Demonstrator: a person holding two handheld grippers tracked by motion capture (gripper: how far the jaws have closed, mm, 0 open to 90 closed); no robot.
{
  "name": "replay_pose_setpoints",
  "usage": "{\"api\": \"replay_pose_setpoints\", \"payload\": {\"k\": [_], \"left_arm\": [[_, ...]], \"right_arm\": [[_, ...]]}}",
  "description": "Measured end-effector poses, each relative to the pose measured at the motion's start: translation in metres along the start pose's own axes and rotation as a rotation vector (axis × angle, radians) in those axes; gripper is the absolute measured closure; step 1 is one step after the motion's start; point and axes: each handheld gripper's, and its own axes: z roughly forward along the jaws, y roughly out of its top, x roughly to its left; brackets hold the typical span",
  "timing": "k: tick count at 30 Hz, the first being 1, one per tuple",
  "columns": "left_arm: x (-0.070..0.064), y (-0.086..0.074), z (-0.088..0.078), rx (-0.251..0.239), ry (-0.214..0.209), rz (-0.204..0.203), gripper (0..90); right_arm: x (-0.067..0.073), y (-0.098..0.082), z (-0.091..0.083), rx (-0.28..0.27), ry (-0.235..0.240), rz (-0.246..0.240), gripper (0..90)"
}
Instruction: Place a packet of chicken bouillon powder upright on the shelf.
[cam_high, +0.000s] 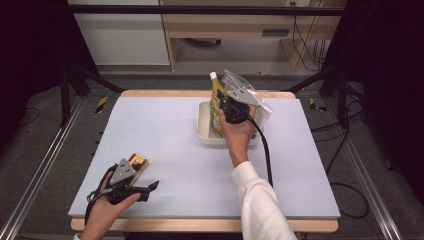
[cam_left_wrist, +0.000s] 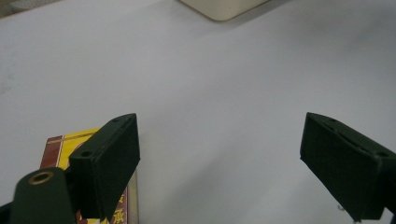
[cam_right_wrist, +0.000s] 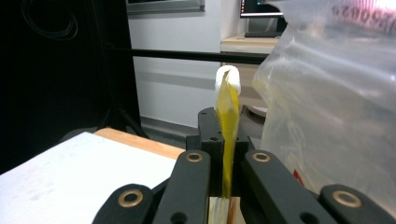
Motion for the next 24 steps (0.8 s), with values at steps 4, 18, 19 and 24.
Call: {"api": "replay_pose_setpoints", "payload": {"k": [4,18,19,24], "left_arm": [[0.000,0.000,0.000,0.004,0.000,0.002,11.6],[0.000,0.000,0.000,0.008,0.003,0.004,11.7],[0.000,0.000,0.000,0.008,0.004,0.003,11.7],[0.000,0.000,0.000,0.008,0.008,0.007,11.7]], "right_arm": [[0.003,-0.002,-0.002,0.008,0.010,0.013,90.0],[0.008,-0.010,-0.009,0.066,0.000,-0.034,90.0],[0.008,-0.010,-0.009,0.066,-0.003,-0.040,90.0],[0.007,-0.010,-0.012,0.085,-0.004,-0.021,88.1]]}}
